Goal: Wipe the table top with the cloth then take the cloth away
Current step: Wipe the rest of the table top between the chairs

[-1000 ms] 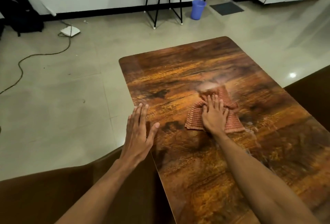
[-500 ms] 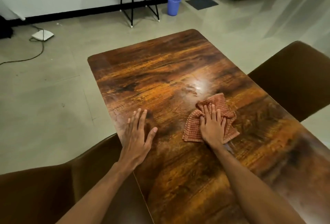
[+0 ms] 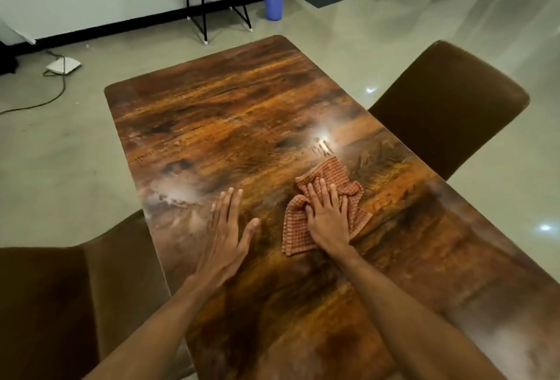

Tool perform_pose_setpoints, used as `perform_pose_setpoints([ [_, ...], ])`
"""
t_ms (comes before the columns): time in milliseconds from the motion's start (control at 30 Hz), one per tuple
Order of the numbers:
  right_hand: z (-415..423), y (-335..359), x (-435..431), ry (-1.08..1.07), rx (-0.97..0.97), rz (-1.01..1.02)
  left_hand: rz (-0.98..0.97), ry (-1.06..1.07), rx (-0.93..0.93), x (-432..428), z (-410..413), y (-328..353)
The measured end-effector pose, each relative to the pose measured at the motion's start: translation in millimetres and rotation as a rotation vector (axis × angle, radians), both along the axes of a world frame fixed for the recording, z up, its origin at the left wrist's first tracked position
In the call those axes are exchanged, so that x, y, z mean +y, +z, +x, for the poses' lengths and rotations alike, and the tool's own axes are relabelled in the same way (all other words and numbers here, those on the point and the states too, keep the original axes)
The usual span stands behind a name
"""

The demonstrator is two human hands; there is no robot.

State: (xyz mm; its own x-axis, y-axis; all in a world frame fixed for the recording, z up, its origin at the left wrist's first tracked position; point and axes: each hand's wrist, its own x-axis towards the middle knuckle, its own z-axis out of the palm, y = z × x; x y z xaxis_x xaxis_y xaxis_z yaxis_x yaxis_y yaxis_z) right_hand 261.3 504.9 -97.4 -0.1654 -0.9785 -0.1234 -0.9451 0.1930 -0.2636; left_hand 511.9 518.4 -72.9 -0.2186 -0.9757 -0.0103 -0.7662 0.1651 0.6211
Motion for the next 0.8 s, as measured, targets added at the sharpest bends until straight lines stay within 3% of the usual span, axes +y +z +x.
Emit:
perform_pose_setpoints([
  [133,67,-16,63,0.505,-0.086,-0.001,-0.010,0.047,-0.040,27,-24,-2],
  [200,62,-16,73,0.647,-0.098,-0.008,-0.020,0.047,-0.045,34,-32,1],
  [267,28,-14,58,0.564,-0.074,-0.017,-0.013,0.061,-0.046,39,-32,7],
  [433,-32,-3,22,0.094,-0.019,0.024,0.012,0.148,-0.006,53,-4,8],
  [500,10,-1,23,0.162,-0.045,0.041,0.021,0.183,-0.003,58,8,5],
  [633,127,-13,57,0.836,-0.028,0.060,0.003,0.257,-0.024,64,31,-2],
  [667,134,-13,55,0.913,-0.031,0.054,-0.009,0.272,-0.022,65,36,-4],
  [733,121,-11,19,0.828,-0.041,0.056,-0.008,0.292,0.004,68,46,-6],
  [800,95,-1,-24,0.585,-0.046,0.091,-0.006,0.318,0.030,71,54,-9],
])
